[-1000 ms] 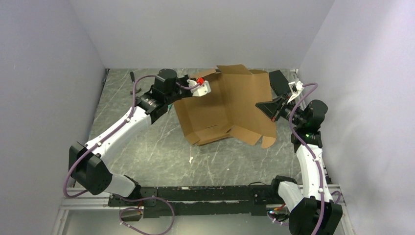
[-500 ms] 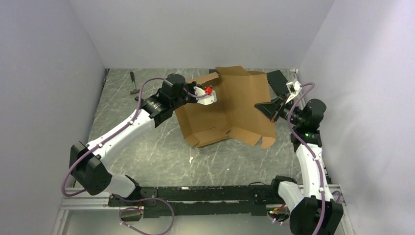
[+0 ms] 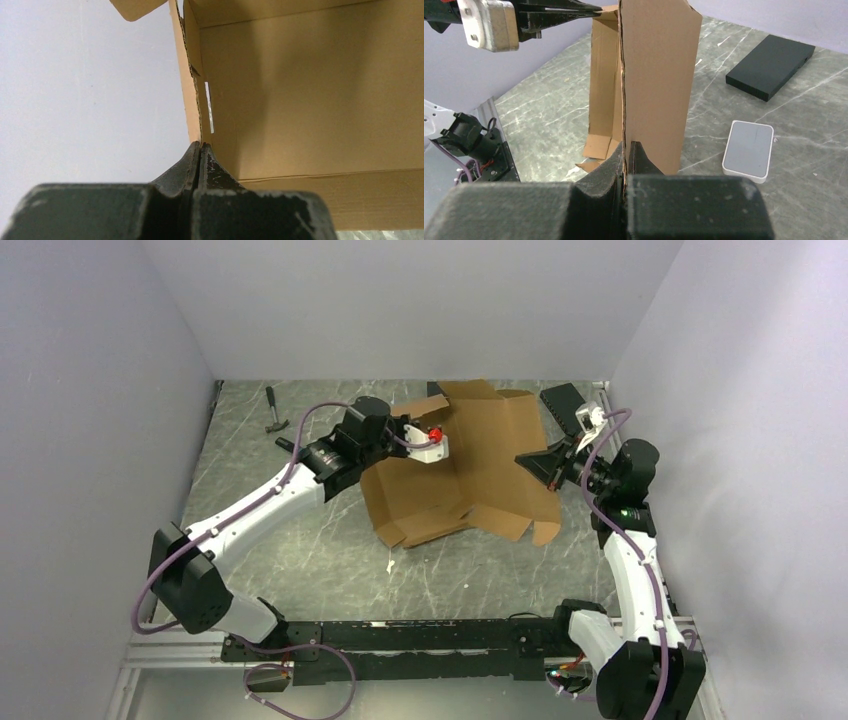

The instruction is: Fold the paper box

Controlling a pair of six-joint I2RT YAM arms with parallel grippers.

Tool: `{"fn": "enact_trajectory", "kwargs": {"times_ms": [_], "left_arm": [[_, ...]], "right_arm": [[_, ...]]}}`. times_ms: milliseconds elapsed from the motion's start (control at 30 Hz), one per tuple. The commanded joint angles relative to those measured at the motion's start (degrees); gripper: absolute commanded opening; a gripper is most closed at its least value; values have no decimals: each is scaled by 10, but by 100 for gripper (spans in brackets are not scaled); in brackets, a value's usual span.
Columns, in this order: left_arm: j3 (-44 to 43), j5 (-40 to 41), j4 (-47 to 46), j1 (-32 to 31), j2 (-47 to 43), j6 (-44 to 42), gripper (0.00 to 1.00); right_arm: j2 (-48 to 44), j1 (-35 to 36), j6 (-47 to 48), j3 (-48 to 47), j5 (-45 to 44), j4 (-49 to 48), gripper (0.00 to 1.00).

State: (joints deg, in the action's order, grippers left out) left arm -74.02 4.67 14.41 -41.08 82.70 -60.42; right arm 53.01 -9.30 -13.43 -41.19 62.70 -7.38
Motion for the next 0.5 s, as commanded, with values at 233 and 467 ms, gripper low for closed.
{"fn": "enact_trajectory", "kwargs": {"times_ms": [233, 467], "left_arm": [[6, 24, -26, -22, 27, -33, 3], [-34, 3, 11, -15, 30, 79, 47]], "right_arm": [[2, 9, 50, -26, -49, 25, 0], [2, 10, 76, -23, -75, 39, 0]]}}
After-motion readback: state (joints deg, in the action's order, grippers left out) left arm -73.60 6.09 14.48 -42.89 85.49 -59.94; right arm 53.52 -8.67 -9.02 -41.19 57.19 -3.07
